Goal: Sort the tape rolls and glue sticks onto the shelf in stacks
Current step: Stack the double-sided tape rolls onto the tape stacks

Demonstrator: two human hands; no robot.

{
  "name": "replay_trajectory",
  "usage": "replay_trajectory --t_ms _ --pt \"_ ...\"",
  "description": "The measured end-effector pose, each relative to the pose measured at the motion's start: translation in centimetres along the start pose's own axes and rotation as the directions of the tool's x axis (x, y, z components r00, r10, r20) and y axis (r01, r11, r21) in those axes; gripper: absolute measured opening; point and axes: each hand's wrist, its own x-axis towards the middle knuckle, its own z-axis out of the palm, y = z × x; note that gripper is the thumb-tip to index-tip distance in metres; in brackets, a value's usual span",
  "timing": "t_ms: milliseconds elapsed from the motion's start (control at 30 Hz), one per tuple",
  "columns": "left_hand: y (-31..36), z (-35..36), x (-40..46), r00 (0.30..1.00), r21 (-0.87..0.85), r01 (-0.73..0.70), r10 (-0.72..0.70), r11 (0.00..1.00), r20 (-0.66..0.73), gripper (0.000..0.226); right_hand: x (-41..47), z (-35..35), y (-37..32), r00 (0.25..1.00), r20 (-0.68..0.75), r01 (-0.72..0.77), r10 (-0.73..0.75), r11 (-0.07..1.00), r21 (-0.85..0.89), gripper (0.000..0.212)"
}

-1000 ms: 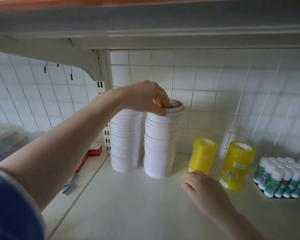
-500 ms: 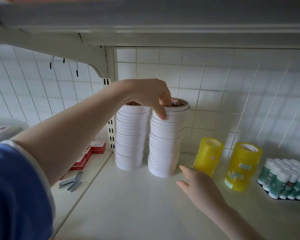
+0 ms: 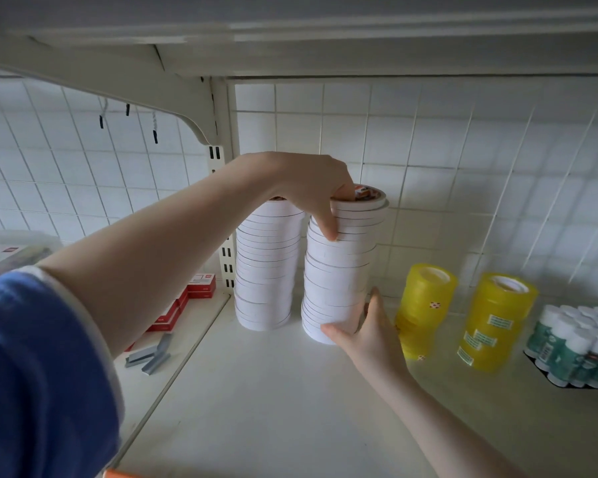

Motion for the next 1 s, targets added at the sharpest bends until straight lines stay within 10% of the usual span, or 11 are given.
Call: replay_trajectory --t_ms 300,1000 --pt "-0.9 0.2 0.3 0.999 -0.050 -0.034 0.033 0.998 -0.027 0.034 0.8 1.4 -1.5 0.992 -0.119 -0.008 0.050 0.944 0.329 0.097" --pt "-0.4 0.3 0.9 0.992 0.082 -0.130 0.129 0.988 0.011 0.030 1.5 1.1 -1.6 0.981 -0.194 0.067 0.007 0.926 0.372 0.114"
